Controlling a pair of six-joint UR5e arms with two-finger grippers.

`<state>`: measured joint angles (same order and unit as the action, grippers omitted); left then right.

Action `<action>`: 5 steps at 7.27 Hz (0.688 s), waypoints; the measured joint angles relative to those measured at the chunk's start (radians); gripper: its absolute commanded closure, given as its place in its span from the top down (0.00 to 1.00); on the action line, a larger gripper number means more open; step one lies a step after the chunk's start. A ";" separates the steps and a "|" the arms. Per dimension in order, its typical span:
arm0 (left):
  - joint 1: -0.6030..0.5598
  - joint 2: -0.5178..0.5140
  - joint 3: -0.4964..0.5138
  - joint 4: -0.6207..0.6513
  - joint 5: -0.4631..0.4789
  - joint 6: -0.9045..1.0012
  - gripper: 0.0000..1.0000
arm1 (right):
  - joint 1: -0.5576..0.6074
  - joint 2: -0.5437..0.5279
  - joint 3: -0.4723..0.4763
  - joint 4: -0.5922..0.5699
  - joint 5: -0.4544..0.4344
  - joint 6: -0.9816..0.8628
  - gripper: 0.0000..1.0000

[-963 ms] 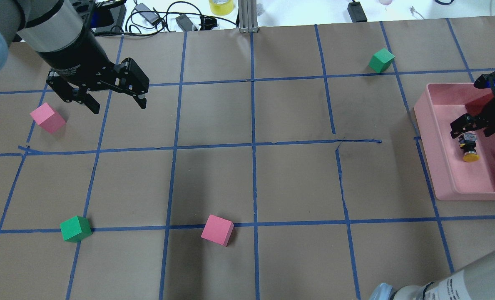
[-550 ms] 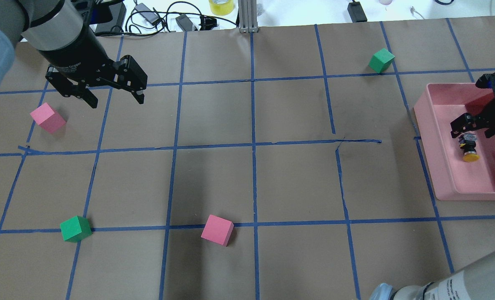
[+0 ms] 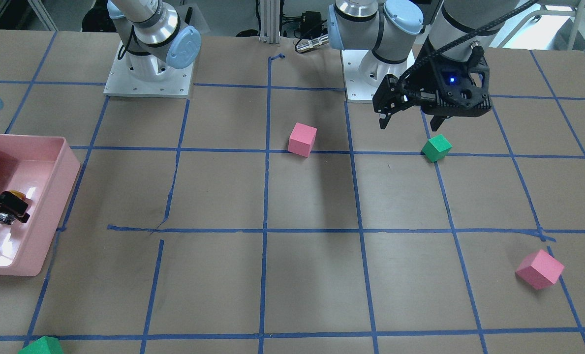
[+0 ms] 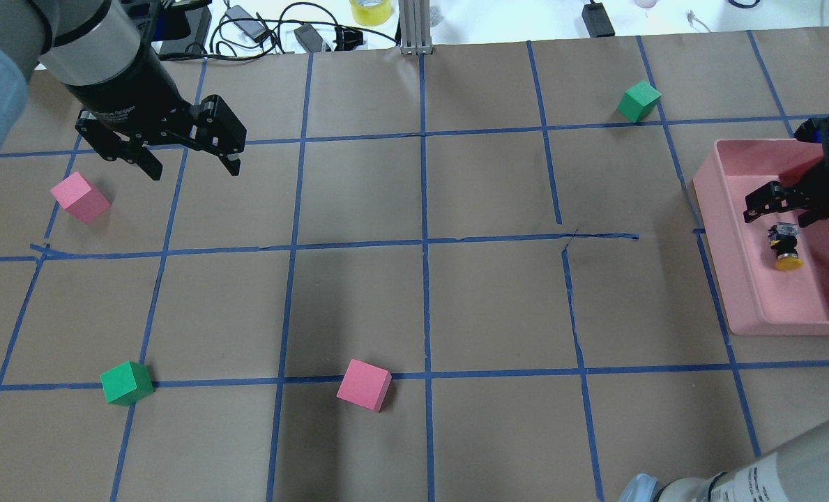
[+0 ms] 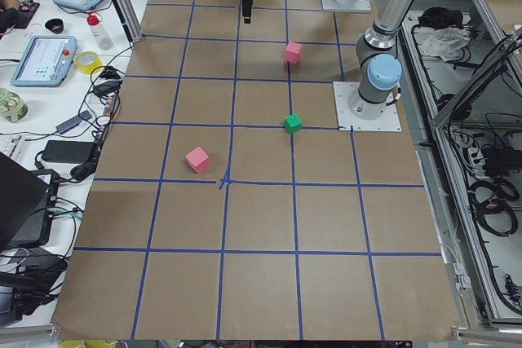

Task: Align button upright
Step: 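Close the right gripper on the switch body and lift it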

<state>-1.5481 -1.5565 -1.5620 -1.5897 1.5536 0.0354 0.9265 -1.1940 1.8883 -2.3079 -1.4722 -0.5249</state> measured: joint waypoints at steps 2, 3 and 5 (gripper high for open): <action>0.000 0.001 -0.003 0.001 0.001 0.022 1.00 | 0.000 0.002 0.000 0.000 0.006 0.000 1.00; 0.000 0.001 -0.005 0.002 0.002 0.025 1.00 | 0.000 0.002 0.000 0.000 0.007 0.000 1.00; 0.000 0.001 -0.006 0.004 0.003 0.026 1.00 | 0.000 0.002 0.000 0.000 0.007 0.000 1.00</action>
<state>-1.5478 -1.5551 -1.5682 -1.5855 1.5561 0.0612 0.9266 -1.1919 1.8883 -2.3074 -1.4650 -0.5250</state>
